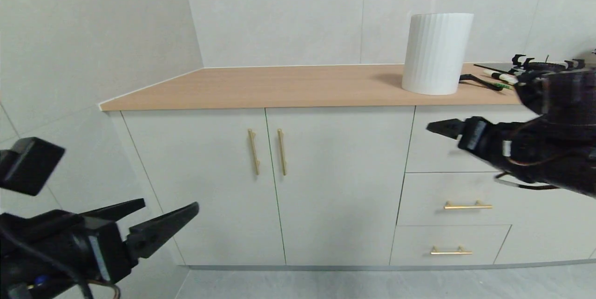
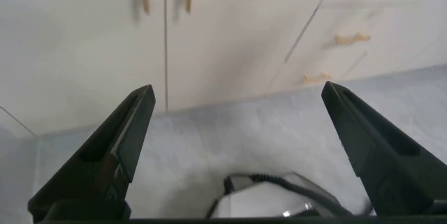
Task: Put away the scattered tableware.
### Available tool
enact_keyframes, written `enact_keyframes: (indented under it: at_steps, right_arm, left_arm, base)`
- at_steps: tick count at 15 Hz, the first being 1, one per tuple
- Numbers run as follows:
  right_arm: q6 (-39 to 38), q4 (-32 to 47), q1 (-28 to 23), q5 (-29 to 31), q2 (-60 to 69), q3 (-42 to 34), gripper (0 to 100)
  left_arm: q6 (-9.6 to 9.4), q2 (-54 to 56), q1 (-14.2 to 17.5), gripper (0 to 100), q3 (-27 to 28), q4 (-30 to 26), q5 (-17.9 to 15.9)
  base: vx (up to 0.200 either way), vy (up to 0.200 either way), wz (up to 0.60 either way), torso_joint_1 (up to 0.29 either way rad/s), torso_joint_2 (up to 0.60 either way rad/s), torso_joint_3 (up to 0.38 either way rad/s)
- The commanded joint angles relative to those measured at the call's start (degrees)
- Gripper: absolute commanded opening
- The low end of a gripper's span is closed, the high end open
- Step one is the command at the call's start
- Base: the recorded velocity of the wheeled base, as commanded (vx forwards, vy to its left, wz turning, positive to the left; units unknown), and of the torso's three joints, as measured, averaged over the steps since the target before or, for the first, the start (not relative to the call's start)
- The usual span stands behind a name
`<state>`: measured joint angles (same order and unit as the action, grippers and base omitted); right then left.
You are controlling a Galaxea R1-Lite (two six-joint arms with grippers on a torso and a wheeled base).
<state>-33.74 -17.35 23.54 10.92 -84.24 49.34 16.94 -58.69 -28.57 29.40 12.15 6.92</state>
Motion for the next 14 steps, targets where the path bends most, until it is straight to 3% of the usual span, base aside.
enact_keyframes:
  at_steps: [1,3,4,5,7,8,9,10,11,13,14]
  right_arm:
    - [9.31,0.56,-5.43,0.33,33.96,-20.95,100]
    - [15.73,3.64,-7.63,0.24,52.16,-28.59,100]
    - [17.57,5.83,-7.81,0.33,56.64,-29.38,100]
    - [21.26,15.59,-8.60,0.68,67.01,-29.12,100]
    - [23.81,27.02,-14.40,1.65,76.50,-27.27,100]
    - [23.81,28.33,-15.19,1.73,77.82,-27.01,100]
    - [23.64,30.62,-18.79,4.63,78.70,-26.75,100]
    - [23.72,30.88,-20.64,5.86,79.58,-26.92,100]
    - [23.90,31.06,-21.69,6.04,80.72,-27.19,100]
    - [25.22,31.76,-23.80,5.78,83.45,-27.45,100]
    - [26.18,32.46,-23.72,6.74,84.24,-28.51,100]
  left_arm:
    - [-2.79,13.86,3.88,100,-4.88,-0.20,1.07]
    - [-6.22,24.58,7.13,100,-8.22,-2.40,0.90]
    - [-6.84,27.40,7.92,100,-8.93,-3.45,0.90]
    - [-7.72,34.60,9.33,100,-9.63,-7.67,0.63]
    - [-8.24,44.01,13.19,100,-9.80,-16.64,0.02]
    - [-8.51,45.41,13.90,100,-9.89,-17.69,-0.51]
    - [-9.12,50.60,16.89,100,-10.95,-19.54,-3.32]
    - [-10.00,53.24,18.56,100,-12.00,-19.62,-5.25]
    - [-11.85,53.24,19.79,100,-13.50,-19.36,-4.99]
    - [-13.52,53.24,20.58,100,-14.37,-18.83,-3.14]
    - [-16.33,53.24,23.04,100,-15.34,-17.69,-3.06]
  base:
    - [0.000,0.000,0.00,0.000,0.00,0.000]
    - [0.000,0.000,0.00,0.000,0.00,0.000]
    - [0.000,0.000,0.00,0.000,0.00,0.000]
    - [0.000,0.000,0.00,0.000,0.00,0.000]
    - [0.000,0.000,0.00,0.000,0.00,0.000]
    - [0.000,0.000,0.00,0.000,0.00,0.000]
    - [0.000,0.000,0.00,0.000,0.00,0.000]
    - [0.000,0.000,0.00,0.000,0.00,0.000]
    - [0.000,0.000,0.00,0.000,0.00,0.000]
    - [0.000,0.000,0.00,0.000,0.00,0.000]
    - [0.000,0.000,0.00,0.000,0.00,0.000]
